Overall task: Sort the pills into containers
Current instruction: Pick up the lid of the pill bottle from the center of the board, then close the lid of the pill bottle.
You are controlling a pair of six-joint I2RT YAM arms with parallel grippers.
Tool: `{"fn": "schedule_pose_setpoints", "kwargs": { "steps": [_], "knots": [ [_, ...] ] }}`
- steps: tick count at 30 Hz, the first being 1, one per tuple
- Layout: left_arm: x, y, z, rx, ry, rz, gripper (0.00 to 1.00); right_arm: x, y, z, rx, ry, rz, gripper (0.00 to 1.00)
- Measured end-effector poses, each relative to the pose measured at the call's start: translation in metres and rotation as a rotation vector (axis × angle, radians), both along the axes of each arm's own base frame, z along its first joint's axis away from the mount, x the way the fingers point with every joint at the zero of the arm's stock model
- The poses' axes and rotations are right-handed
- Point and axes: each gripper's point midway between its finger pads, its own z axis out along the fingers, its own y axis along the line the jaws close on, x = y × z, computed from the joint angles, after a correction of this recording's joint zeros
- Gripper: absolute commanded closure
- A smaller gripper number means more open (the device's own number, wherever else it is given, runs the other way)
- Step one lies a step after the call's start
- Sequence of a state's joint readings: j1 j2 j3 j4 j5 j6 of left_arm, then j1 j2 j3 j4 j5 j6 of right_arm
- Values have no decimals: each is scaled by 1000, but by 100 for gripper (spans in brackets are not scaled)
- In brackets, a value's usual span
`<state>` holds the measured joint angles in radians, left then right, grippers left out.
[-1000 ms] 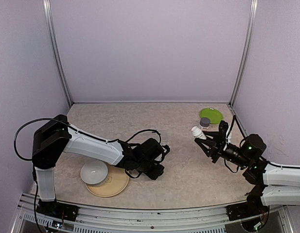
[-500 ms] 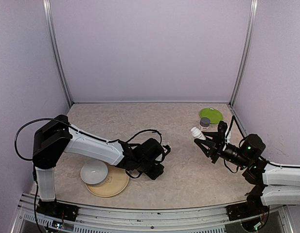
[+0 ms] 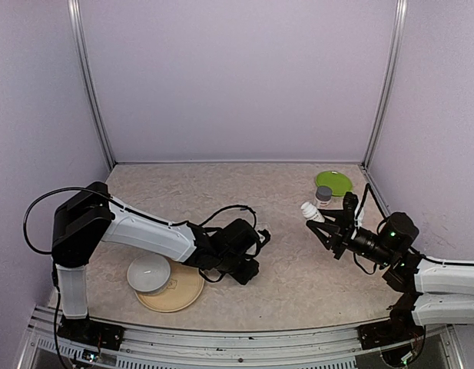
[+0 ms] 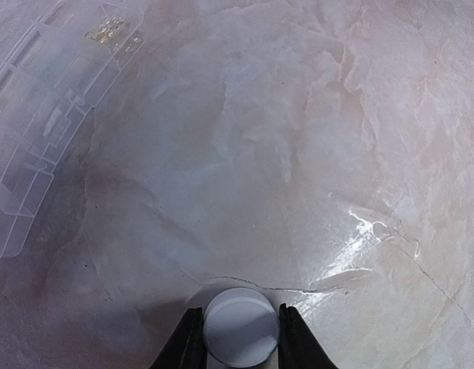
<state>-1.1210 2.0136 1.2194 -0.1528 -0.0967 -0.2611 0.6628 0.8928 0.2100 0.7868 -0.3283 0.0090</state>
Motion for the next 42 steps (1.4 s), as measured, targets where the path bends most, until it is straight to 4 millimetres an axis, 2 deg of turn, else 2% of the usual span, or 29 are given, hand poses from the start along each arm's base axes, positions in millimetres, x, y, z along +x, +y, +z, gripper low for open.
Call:
{"fn": "schedule_pose_setpoints", "kwargs": {
  "steps": [8, 11, 14, 21, 24, 32, 42],
  "knots": [
    [-3, -3, 2, -17, 13, -14, 76, 1, 1, -3, -7, 9, 1, 100],
    [-4, -5, 9, -45, 23, -25, 76, 0, 2, -5, -11, 13, 8, 100],
    [-7, -6, 31, -104, 31, -44, 76, -1, 2, -5, -13, 14, 17, 100],
    [-6, -16, 124, -339, -3, -105, 75, -11, 9, -7, -20, 15, 84, 100],
    [-7, -17, 153, -416, -5, -130, 75, -15, 13, -9, -26, 24, 124, 100],
    [-12, -18, 203, -582, 21, -189, 75, -27, 25, -3, -28, 23, 213, 100],
    [-25, -28, 234, -729, 89, -247, 75, -36, 35, 2, -27, 19, 259, 100]
  ]
}}
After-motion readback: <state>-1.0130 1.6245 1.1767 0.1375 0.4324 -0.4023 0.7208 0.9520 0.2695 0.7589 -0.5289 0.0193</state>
